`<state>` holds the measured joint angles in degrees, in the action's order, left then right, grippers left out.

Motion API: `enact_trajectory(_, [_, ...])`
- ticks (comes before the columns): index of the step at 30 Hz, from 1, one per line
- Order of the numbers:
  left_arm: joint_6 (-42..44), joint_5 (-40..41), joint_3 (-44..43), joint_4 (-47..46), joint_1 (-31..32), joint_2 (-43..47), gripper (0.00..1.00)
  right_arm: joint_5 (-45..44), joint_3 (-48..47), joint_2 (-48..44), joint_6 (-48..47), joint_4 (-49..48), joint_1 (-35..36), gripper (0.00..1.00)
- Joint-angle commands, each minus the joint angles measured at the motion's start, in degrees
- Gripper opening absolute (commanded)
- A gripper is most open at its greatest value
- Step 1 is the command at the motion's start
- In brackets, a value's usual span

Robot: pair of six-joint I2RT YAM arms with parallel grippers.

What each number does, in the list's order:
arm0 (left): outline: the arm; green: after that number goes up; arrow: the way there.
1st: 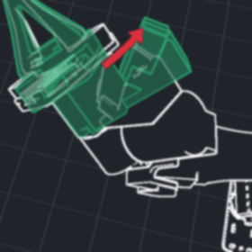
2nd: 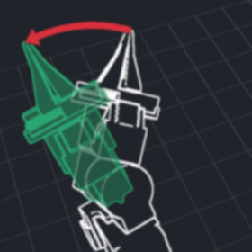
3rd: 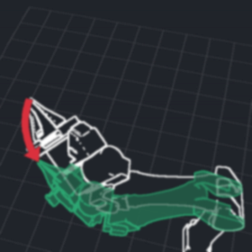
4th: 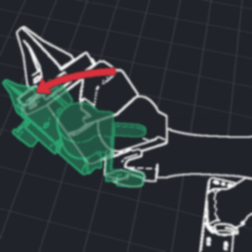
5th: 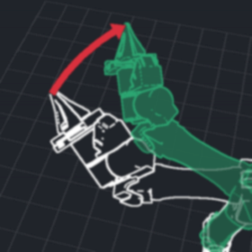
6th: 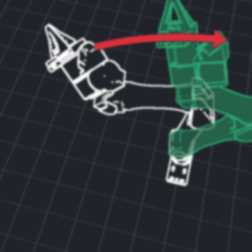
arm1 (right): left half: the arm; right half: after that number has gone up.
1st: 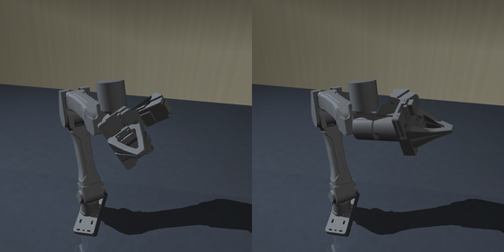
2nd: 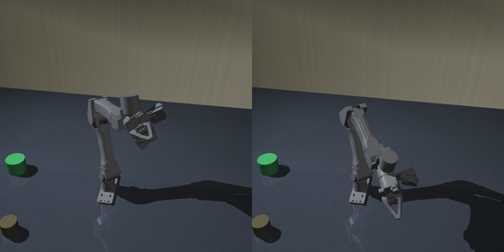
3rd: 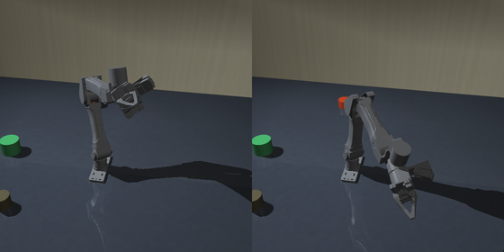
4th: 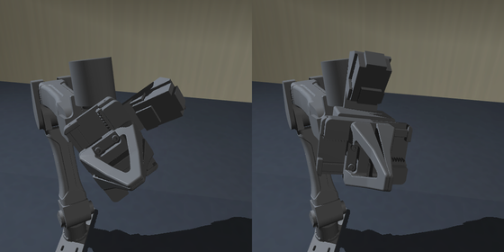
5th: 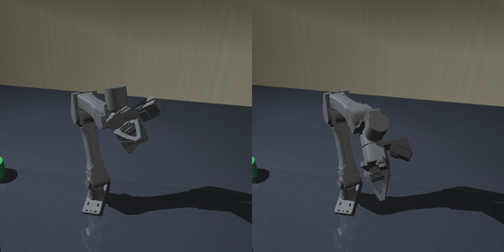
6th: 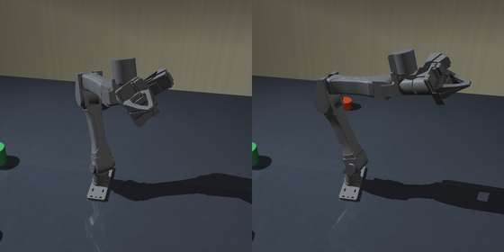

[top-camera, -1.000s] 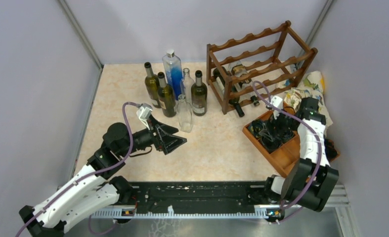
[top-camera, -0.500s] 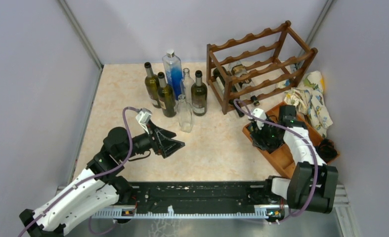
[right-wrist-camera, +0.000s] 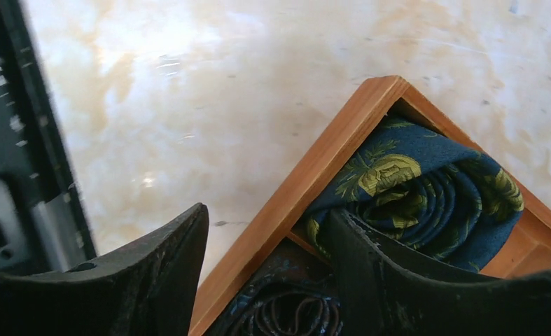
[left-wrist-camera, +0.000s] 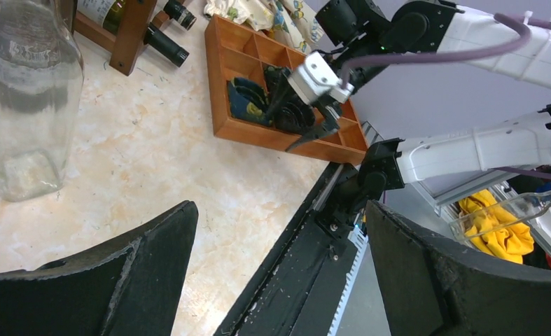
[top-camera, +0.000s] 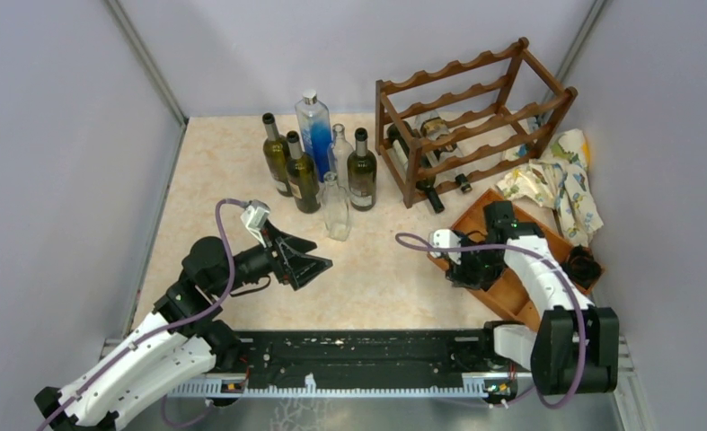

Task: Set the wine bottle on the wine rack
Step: Move the distractor to the corner of the board.

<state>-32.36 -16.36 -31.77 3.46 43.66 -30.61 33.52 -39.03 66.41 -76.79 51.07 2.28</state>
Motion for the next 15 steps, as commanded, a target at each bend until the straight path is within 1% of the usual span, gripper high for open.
enact_trajectory(1, [0.16,0.52,0.26,-0.39,0.02,0.26,0.95,4.33,0.84,-3.62,-15.65,17.32,0.68,0.61])
enact_trajectory(3, [0.29,0.61,0.15,-0.39,0.03,0.16,0.95,4.27,-0.09,-4.26,-14.84,18.40,0.72,0.61])
enact_trajectory(4, [0.30,0.62,0.13,-0.39,0.06,0.12,0.95,4.45,-1.25,-3.94,-17.85,21.01,0.72,0.61])
enact_trajectory(6, [0.36,0.47,0.13,-0.55,0.02,-0.05,0.95,5.08,-3.49,-1.82,-25.89,27.71,1.25,0.64])
enact_trajectory(7, [0.43,0.48,0.01,-0.56,0.02,-0.14,0.95,5.78,-4.61,-0.43,-27.01,29.79,1.89,0.66])
enact_trajectory(9, [0.55,0.33,-0.36,-0.21,0.02,-0.24,0.95,8.35,-7.74,1.29,-25.08,32.96,2.13,0.69])
enact_trajectory(10, [0.42,0.35,-0.51,0.25,0.02,-0.02,0.95,9.57,-9.84,1.12,-21.84,32.47,2.05,0.70])
enact_trajectory(12, [0.25,0.54,-0.52,0.64,0.07,0.60,0.95,10.79,-13.16,-0.74,-10.59,26.07,0.85,0.71])
enact_trajectory(13, [0.11,0.76,-0.30,0.55,0.07,0.96,0.95,11.01,-14.01,-1.75,-5.30,21.20,-0.68,0.72])
enact_trajectory(15, [0.02,1.10,0.01,0.20,0.02,1.65,0.95,11.26,-14.17,-3.09,6.37,7.84,-5.98,0.73])
